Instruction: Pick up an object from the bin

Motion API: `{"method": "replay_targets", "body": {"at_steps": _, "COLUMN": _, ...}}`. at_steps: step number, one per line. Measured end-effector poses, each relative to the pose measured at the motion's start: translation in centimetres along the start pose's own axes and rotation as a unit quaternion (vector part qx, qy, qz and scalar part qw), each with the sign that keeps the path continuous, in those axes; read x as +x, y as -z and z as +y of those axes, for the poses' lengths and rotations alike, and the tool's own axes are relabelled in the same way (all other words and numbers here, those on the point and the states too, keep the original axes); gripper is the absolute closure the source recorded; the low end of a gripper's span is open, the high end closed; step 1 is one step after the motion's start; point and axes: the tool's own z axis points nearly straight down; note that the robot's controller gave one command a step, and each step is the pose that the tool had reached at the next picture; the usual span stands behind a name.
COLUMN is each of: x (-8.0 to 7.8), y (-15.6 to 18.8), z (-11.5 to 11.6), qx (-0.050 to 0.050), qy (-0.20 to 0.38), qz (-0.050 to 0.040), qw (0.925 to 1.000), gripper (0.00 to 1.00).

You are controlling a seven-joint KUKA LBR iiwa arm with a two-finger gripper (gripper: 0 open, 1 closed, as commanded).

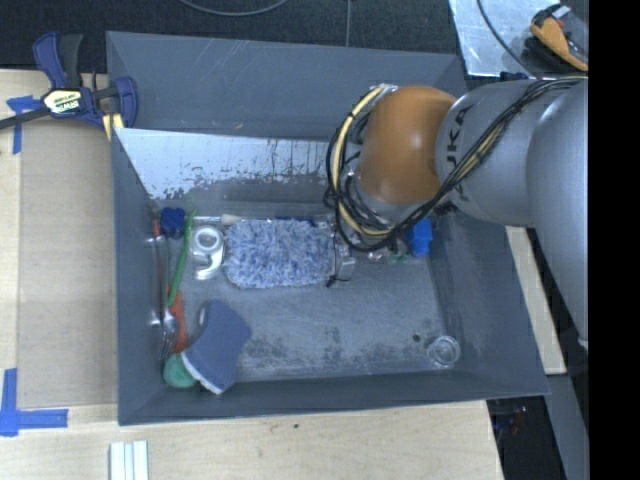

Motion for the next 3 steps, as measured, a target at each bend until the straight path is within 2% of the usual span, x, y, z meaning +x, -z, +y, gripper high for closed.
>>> {"method": "replay_targets", "body": {"at_steps": 1, "x": 0.0, "y": 0.0, "z": 0.0, "qx": 0.000, "qy": 0.000, "qz": 0.0000, "qw": 1.0000, "gripper": 1.00}}
{"method": "replay_targets", "body": {"at_steps": 2, "x": 0.2, "y": 2.5, "z": 0.1, "qx": -0.001, "qy": 0.000, "qz": 0.0042, "qw": 1.0000, "gripper": 1.00}}
{"method": "replay_targets", "body": {"at_steps": 3, "x": 0.2, "y": 7.7, "z": 0.0, "qx": -0.001, "qy": 0.000, "qz": 0.0036, "qw": 1.0000, "gripper": 1.00}}
